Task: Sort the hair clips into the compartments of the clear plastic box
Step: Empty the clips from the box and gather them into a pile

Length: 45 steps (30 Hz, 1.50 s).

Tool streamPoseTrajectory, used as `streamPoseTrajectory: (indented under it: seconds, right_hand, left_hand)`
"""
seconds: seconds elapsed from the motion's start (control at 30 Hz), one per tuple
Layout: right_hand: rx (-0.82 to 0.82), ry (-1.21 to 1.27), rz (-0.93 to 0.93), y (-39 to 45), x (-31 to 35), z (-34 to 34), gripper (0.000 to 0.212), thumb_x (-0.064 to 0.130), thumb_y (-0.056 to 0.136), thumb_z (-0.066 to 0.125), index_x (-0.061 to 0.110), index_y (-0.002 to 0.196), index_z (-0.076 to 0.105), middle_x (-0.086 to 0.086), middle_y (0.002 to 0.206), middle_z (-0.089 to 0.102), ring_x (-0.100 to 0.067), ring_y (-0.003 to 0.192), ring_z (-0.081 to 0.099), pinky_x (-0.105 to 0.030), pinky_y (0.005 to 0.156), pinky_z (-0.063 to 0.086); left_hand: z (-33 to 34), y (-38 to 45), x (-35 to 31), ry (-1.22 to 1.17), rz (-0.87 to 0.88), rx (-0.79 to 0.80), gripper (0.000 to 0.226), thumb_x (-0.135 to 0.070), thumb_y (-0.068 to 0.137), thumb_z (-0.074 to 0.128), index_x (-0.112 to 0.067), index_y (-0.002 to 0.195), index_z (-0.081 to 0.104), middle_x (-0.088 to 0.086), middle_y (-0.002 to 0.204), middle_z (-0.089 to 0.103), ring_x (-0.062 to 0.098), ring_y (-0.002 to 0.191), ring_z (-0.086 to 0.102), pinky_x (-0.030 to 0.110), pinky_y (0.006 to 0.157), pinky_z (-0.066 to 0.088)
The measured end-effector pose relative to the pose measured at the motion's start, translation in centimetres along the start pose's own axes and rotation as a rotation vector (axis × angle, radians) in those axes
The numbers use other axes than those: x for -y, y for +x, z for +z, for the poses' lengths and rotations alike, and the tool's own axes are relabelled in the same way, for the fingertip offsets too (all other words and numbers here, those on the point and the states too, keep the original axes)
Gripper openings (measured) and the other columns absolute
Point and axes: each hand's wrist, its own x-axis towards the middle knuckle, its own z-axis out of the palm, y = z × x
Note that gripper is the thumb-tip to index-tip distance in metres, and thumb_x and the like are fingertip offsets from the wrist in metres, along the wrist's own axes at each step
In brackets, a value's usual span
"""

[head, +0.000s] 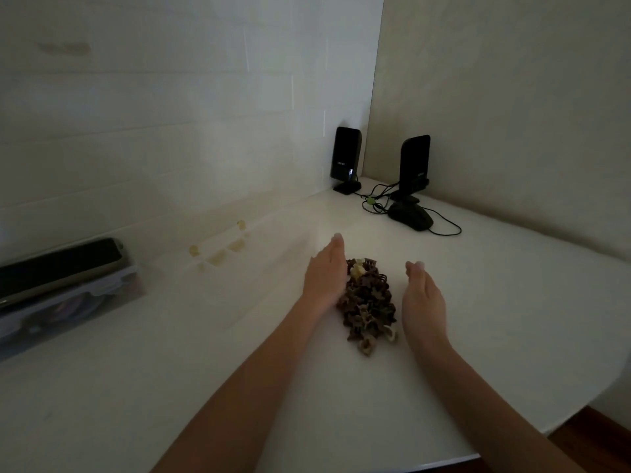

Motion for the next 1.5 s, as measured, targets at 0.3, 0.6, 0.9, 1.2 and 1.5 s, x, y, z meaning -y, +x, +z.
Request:
streamPoseTrajectory:
  seconds: [0.3,0.6,0.9,1.2,1.5]
  right_hand:
    - [0.018,0.031,0.014,0.4,-0.7,-0.6,0.054,0.048,0.097,0.022,0.017,0.129,0.052,0.002,0.124,0.057,-0.012,0.113,0.050,-0.026,0.095,0.030]
    - [0.015,0.069,0.025,0.7,-0.8,-0.5,0.054,0.047,0.097,0.022,0.017,0.133,0.049,0.000,0.138,0.051,-0.015,0.129,0.042,-0.025,0.101,0.025]
    - [0.045,0.018,-0.028,0.5,-0.9,-0.7,0.050,0.043,0.098,0.024,0.016,0.132,0.049,0.000,0.134,0.053,-0.006,0.114,0.043,-0.026,0.098,0.028]
    - [0.079,-0.126,-0.100,0.1,-0.9,-0.4,0.047,0.040,0.099,0.026,0.014,0.133,0.048,-0.007,0.135,0.052,-0.022,0.125,0.045,-0.029,0.098,0.029]
    - [0.155,-0.192,-0.143,-0.4,-0.5,-0.6,0.037,0.032,0.097,0.035,0.019,0.127,0.053,-0.002,0.129,0.057,-0.018,0.117,0.049,-0.026,0.091,0.032]
  left_hand:
    - [2.7,-1.1,-1.2,-0.153,-0.073,0.091,0.063,-0.050,0.098,0.011,-0.013,0.141,0.039,0.008,0.148,0.038,0.021,0.137,0.033,0.036,0.113,0.019]
    - [5.6,-6.7,-1.7,-0.179,0.008,-0.047,0.054,-0.034,0.102,0.015,-0.009,0.149,0.009,0.003,0.159,0.003,0.013,0.145,-0.001,0.019,0.111,-0.002]
    - [-4.5,-7.8,-1.3,0.186,0.518,-0.362,0.047,-0.033,0.099,0.028,-0.009,0.136,0.043,0.012,0.146,0.038,0.022,0.140,0.026,0.010,0.111,0.010]
    - [-15.3,-7.1,3.8,0.464,-0.006,-0.939,0.063,-0.019,0.079,0.063,0.004,0.131,0.036,0.025,0.133,0.040,0.042,0.124,0.036,0.045,0.102,0.027]
    - [-17.6,-4.4,6.5,-0.403,-0.327,-0.568,0.050,-0.018,0.081,0.062,0.003,0.123,0.048,0.015,0.105,0.051,0.018,0.074,0.052,0.027,0.059,0.042]
